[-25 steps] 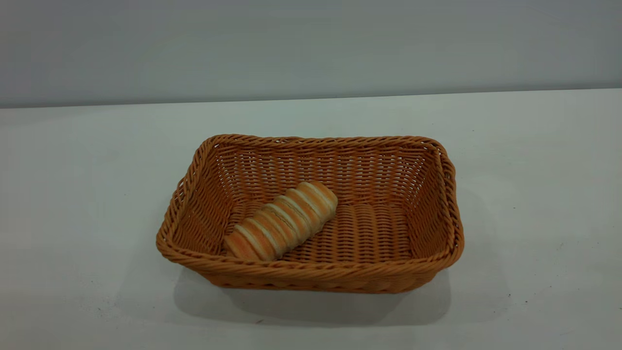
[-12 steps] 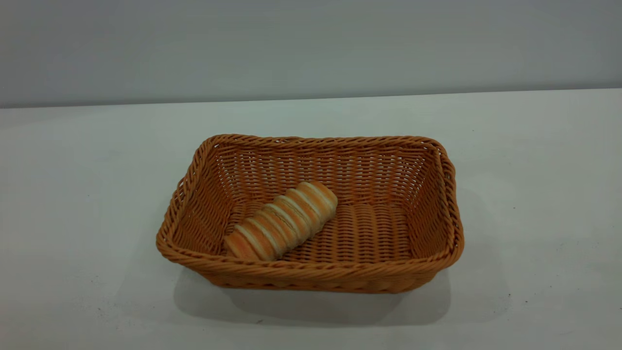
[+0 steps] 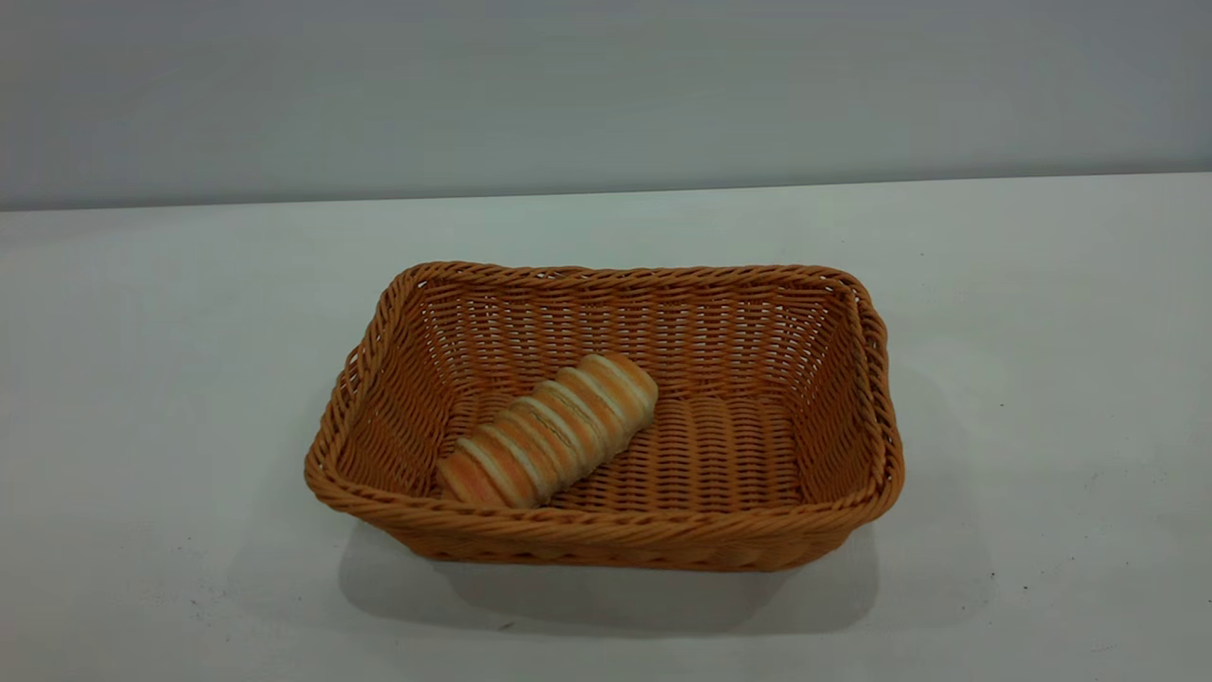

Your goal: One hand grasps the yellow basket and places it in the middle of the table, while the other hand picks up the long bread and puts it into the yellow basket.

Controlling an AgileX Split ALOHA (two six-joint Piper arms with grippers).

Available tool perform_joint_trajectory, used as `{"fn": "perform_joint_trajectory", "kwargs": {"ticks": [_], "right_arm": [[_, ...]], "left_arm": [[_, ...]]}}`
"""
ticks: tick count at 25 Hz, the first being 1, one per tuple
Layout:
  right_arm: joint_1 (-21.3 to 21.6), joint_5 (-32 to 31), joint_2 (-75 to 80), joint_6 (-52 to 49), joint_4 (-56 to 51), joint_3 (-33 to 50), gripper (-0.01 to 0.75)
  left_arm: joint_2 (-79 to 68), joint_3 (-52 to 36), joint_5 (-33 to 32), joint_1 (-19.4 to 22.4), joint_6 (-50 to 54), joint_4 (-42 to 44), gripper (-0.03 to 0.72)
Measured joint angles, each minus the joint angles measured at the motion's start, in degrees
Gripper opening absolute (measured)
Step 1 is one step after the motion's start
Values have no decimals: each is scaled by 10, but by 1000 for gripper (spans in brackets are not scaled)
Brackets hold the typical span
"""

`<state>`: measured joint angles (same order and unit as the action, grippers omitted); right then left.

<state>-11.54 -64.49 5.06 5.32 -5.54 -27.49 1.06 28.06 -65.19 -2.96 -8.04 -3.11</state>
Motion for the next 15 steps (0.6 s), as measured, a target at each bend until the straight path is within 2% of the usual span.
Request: {"fn": "perform_joint_trajectory", "kwargs": {"ticks": [15], "right_arm": [[0, 0, 0, 0, 0, 0, 333]], "left_arm": [[0, 0, 0, 5, 2, 5, 396]]}}
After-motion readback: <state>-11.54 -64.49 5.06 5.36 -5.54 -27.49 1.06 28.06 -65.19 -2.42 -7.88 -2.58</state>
